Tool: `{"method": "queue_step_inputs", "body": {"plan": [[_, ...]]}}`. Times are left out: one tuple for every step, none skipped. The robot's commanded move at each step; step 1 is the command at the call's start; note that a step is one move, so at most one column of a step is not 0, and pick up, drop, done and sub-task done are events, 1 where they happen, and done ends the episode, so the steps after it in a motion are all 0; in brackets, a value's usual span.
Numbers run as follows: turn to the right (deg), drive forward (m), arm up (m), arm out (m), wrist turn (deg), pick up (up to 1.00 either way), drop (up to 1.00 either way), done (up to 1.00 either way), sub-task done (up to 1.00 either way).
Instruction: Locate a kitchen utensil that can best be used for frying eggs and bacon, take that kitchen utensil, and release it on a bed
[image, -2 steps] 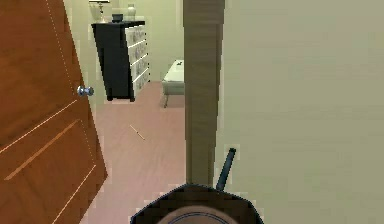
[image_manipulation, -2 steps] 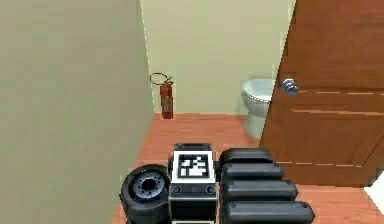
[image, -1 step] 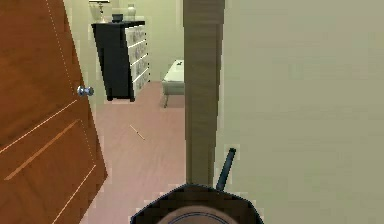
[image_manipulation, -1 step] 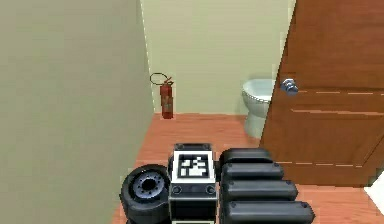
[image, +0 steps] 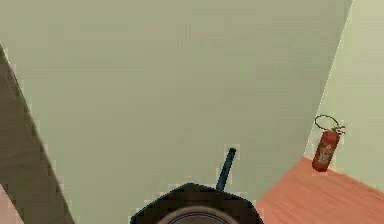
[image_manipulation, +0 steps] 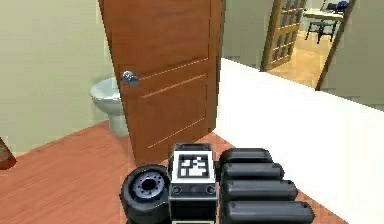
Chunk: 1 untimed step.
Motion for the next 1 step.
{"method": "queue_step_inputs", "body": {"plan": [[45.0, 0.0, 0.0, 0.0, 0.0, 0.0, 0.0, 0.0, 0.0]]}}
